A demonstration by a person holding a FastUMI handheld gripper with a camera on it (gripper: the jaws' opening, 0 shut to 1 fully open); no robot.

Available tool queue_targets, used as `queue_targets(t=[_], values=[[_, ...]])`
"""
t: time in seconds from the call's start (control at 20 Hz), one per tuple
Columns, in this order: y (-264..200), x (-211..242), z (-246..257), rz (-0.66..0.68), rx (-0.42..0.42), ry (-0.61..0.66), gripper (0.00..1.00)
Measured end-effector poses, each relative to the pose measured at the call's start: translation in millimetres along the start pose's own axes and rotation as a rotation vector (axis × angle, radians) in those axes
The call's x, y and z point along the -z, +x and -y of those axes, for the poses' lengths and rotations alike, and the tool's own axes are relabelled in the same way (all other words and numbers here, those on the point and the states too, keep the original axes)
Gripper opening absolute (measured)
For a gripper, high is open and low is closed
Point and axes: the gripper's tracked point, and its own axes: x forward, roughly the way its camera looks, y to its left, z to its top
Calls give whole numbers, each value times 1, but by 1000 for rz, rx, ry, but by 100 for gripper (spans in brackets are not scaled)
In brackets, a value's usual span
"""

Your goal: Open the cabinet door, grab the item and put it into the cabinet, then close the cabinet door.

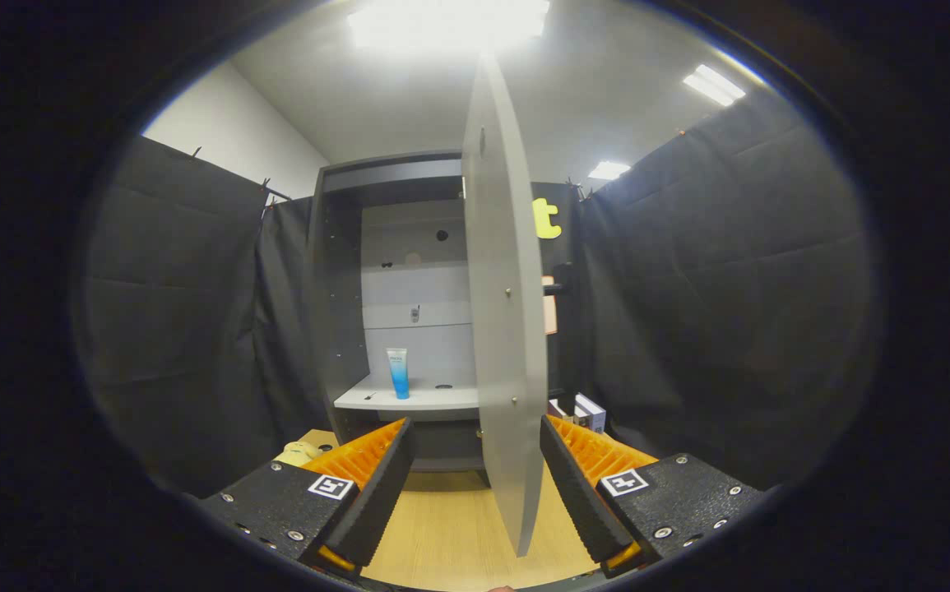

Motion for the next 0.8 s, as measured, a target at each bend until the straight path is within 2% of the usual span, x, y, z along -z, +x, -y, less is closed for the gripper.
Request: queue_targets(t=[0.35, 0.55, 0.8], values=[[-12, -27, 63, 48, 132, -16, 93], [2, -48, 109, 92, 258, -14, 93], [38, -47, 146, 95, 386, 43, 93]])
